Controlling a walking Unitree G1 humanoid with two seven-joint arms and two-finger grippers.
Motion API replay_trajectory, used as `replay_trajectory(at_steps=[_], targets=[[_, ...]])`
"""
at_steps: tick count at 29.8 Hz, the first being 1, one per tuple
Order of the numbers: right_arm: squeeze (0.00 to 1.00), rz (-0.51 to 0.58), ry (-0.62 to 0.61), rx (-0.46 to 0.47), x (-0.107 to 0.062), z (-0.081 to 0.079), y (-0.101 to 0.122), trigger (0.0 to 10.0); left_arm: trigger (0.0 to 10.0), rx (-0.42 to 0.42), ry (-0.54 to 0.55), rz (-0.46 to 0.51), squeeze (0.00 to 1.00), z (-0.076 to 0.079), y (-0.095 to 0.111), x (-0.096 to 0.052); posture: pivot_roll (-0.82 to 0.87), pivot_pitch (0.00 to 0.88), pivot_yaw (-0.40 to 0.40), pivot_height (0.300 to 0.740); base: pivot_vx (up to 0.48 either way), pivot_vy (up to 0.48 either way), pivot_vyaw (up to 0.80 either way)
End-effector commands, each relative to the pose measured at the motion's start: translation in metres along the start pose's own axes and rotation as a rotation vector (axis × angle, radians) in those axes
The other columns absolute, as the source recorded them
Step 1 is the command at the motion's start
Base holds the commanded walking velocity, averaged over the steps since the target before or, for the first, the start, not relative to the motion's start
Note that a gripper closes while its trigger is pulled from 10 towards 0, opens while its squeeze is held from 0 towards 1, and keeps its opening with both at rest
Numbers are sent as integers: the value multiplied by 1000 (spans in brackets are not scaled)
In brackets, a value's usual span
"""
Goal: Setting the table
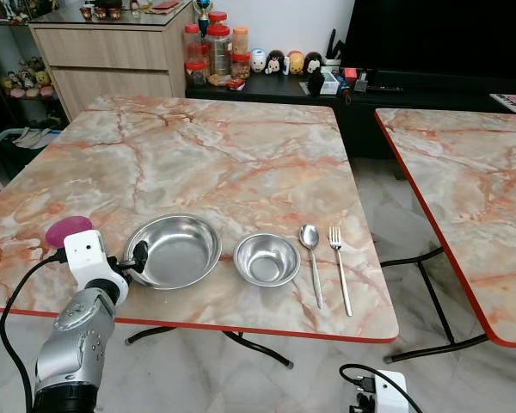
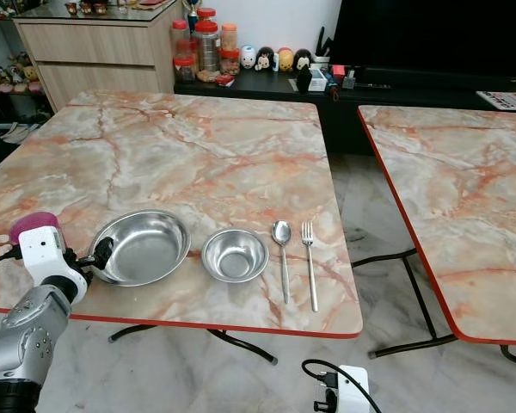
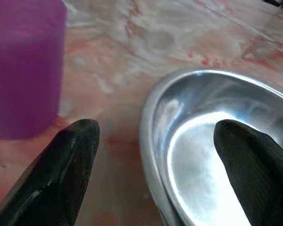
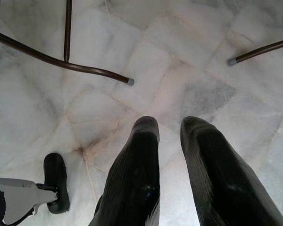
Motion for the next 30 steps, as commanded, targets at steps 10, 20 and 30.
replay_trajectory(at_steps=[10, 20, 30], targets=[[0, 3, -7, 16, 0, 1, 0, 10000, 10000, -1, -34, -101, 0, 9, -18, 2, 49, 0, -26, 740, 0, 0, 0], [0, 2, -6, 17, -1, 1, -1, 10000, 10000, -38, -17, -128, 0, 6, -20, 3, 48, 0, -26, 740, 0, 0, 0], [0, 1, -4, 19, 0, 0, -1, 10000, 0, -47, -34, -131, 0, 11, -17, 4, 48, 0, -25, 740, 0, 0, 0]])
Point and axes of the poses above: a point about 5 cm out from each wrist's last joint towards the gripper, its own x axis pointing out of the wrist towards the gripper, its own y axis along the axis of the wrist's last joint, z = x × y, the point moved 5 cm from there along x, pointing out of the wrist towards the gripper, and after that the axes turned 11 degrees about x, right-handed, at the moved point
